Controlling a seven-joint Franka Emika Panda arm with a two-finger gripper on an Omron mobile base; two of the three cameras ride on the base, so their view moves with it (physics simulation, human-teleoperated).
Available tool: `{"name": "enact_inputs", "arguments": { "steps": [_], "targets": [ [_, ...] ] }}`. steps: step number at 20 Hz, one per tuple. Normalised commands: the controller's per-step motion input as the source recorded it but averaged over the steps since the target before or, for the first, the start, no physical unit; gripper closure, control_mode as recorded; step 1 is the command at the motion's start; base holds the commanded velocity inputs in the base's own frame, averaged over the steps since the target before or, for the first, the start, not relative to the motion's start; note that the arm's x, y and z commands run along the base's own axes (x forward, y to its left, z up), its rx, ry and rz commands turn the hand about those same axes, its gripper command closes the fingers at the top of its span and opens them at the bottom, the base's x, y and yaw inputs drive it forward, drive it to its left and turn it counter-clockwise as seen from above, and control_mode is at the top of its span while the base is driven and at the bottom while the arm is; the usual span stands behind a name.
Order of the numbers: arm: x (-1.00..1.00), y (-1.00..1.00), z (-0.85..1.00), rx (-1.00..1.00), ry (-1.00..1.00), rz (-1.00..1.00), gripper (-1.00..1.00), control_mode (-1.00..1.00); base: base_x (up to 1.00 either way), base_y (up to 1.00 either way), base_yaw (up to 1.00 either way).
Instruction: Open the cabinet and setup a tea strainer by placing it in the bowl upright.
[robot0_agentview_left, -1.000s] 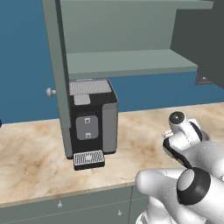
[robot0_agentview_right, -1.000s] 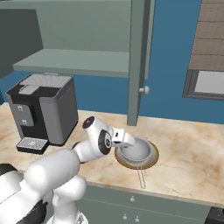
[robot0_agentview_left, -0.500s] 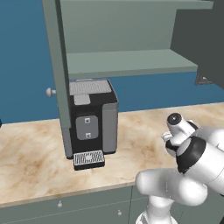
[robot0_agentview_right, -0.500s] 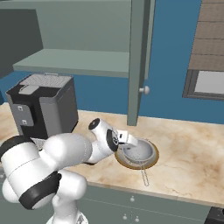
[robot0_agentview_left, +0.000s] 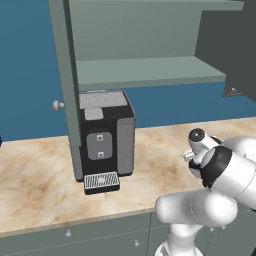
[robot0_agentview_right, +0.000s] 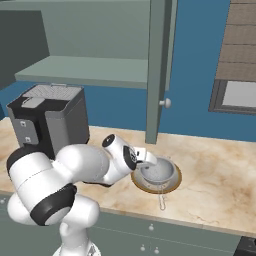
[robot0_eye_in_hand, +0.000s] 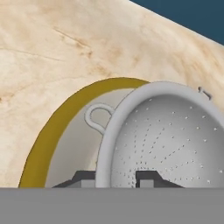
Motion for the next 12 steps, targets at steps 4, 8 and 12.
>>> {"name": "enact_inputs", "arguments": {
  "steps": [4, 8, 12],
  "targets": [
    [0.03, 0.00, -0.14, 0.01, 0.00, 0.05, 1.00, -1.00, 0.00, 0.00, 0.00],
    [0.00, 0.00, -0.08, 0.00, 0.00, 0.03, 1.00, -1.00, 0.00, 0.00, 0.00],
    [0.00, 0.00, -0.02, 0.00, 0.00, 0.02, 1.00, -1.00, 0.00, 0.00, 0.00]
  ]
}}
